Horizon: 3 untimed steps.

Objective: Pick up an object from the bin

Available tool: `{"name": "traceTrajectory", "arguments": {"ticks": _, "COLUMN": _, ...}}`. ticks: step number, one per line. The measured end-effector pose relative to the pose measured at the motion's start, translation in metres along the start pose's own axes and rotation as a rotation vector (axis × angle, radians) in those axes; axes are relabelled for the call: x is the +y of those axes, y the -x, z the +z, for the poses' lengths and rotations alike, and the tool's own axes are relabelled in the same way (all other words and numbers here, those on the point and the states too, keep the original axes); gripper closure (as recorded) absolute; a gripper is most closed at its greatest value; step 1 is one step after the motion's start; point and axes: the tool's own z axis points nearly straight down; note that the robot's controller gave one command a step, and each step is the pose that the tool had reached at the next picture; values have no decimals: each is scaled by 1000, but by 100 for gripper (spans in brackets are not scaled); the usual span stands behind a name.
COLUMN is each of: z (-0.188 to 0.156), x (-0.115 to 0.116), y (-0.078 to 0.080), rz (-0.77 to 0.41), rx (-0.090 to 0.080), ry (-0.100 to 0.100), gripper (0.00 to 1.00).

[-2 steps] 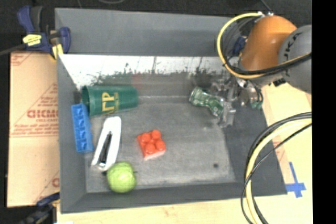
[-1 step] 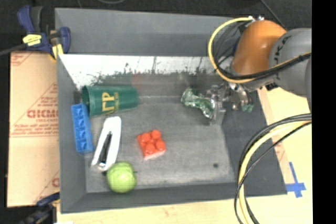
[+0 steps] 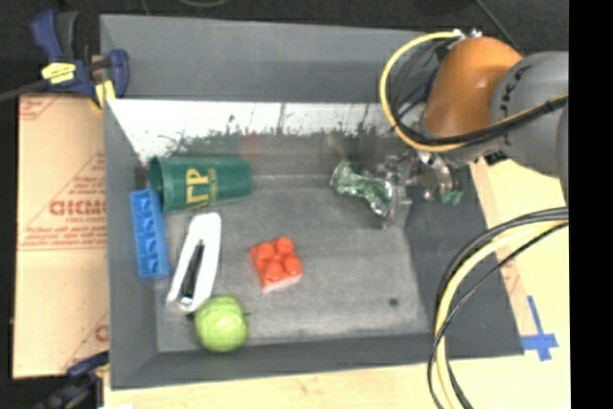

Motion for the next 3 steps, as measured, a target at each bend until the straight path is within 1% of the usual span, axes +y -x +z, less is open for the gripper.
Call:
{"name": "traceTrajectory", "arguments": {"ticks": 1, "z": -48, "x": -3, "y": -18, "rz": 5, "rx": 12, "ry": 5, "gripper": 100}}
{"name": "traceTrajectory", "arguments": {"ticks": 2, "z": -81, "x": 25, "y": -16, "rz": 13, "rx": 1, "ry": 1, "gripper": 100}}
{"name": "traceTrajectory", "arguments": {"ticks": 3, "z": -129, "x": 28, "y": -26, "rz": -3, "rx": 12, "ry": 6, "gripper": 100}}
